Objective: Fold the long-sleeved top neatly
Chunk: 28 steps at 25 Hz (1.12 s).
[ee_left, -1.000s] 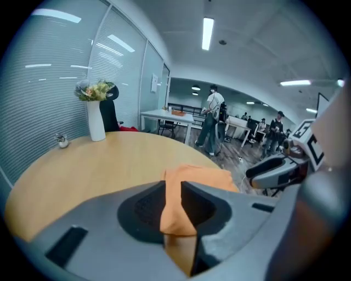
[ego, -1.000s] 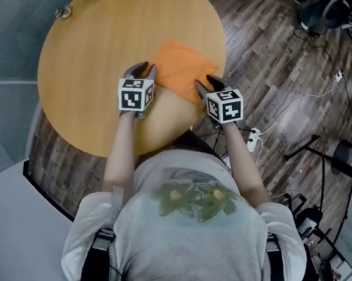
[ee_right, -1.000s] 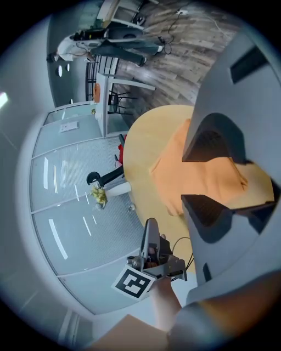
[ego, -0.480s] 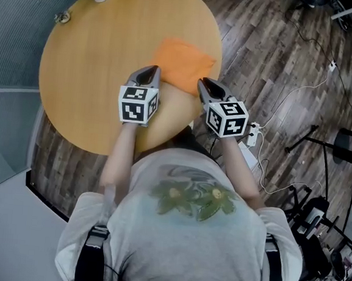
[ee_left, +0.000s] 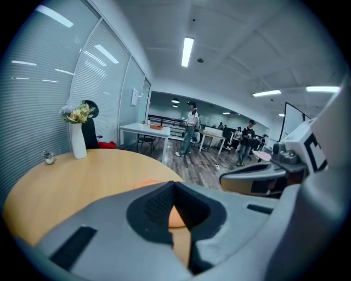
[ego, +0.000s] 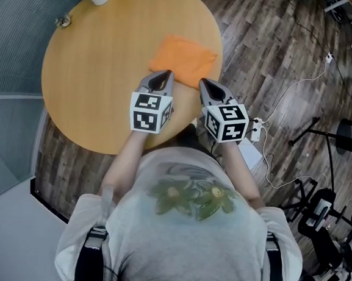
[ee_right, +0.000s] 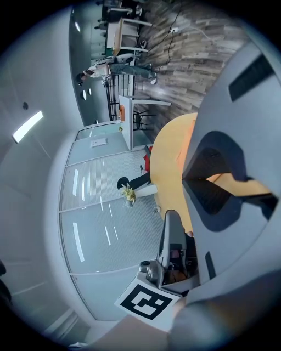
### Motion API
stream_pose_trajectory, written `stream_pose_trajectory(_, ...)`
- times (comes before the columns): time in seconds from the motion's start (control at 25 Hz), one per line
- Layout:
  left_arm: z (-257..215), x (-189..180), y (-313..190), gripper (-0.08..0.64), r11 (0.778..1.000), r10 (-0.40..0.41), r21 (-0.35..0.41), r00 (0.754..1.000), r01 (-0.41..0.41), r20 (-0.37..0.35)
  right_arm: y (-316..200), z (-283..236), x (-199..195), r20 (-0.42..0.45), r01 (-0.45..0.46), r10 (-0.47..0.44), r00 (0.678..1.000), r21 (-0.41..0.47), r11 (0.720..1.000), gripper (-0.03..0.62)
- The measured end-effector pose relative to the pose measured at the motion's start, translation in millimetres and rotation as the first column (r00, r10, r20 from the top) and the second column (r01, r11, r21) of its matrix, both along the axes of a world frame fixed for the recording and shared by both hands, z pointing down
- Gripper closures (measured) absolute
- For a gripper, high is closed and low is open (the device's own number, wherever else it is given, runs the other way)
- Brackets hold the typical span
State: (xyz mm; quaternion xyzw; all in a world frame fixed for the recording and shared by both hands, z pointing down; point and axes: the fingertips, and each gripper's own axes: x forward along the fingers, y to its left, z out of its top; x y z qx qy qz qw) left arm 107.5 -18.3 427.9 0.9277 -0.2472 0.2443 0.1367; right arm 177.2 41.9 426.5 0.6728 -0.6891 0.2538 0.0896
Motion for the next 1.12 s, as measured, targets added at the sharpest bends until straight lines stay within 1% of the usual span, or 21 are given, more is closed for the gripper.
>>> stream_pose_trajectory(0.2, -14.4, -1.7, 18.1, 0.555, 0.999, 0.041, 0.005, 0.999, -0.04, -0.031, 4.6, -21.7, -13.9, -0.025, -0.004, 0.006, 1.0, 0.047, 0.999, 0.574)
stream_pose_trajectory(0.32, -20.7, -3.2, 27.4, 0.557, 0.998, 0.067, 0.017, 0.997, -0.066, -0.032, 7.2, -30.6, -20.9, -0.054, 0.001, 0.002, 0.999, 0.054, 0.999, 0.574)
stream_pose_trajectory(0.48, -28.0, -8.0, 29.7, 0.555, 0.997, 0.068, 0.043, 0.997, -0.067, -0.023, 12.0, -36.9, -27.2, -0.106, 0.001, 0.004, 0.994, 0.047, 0.999, 0.574)
stream_pose_trajectory(0.84, -38.8, -8.3, 41.4, 0.557, 0.994, 0.106, 0.037, 0.994, -0.105, -0.04, 19.3, -45.6, -39.1, -0.087, -0.006, 0.011, 0.996, 0.053, 0.999, 0.574)
stream_pose_trajectory(1.12, -38.1, -10.6, 49.2, 0.557, 0.992, 0.128, 0.022, 0.991, -0.127, -0.033, 23.4, -48.5, -43.6, -0.075, -0.008, 0.012, 0.997, 0.05, 0.999, 0.574)
